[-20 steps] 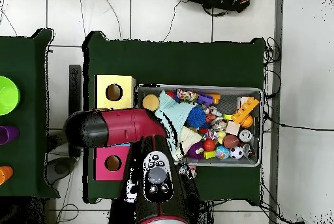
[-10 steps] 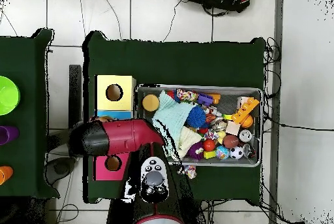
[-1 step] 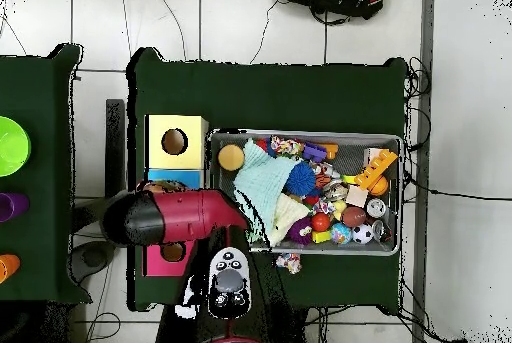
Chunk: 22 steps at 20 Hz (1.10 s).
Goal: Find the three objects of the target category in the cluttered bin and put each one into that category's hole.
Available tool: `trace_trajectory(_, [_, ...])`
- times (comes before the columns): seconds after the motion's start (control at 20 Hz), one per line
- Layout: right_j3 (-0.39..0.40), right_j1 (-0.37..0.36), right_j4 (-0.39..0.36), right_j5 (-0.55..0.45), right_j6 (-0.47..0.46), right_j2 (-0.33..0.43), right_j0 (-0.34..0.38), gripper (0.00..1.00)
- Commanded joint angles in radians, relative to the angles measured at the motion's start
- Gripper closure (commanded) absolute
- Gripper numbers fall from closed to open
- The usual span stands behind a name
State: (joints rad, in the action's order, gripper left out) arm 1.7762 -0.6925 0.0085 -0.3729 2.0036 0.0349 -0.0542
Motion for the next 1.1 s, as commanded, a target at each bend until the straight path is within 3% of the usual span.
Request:
trace_trajectory(0.05, [0.096, 0.071, 0.036, 0.01, 0.204, -0.008, -0.009, 0.0])
trace_trajectory(0.85, [0.06, 0.052, 0.072, -0.098, 0.14, 0.019, 0.041, 0.0])
trace_trajectory(0.95, [0.046, 0.043, 0.076, -0.143, 0.139, 0.008, 0.037, 0.0])
trace_trajectory(1.1, [0.041, -0.033, 0.085, -0.245, 0.126, -0.004, 0.042, 0.0])
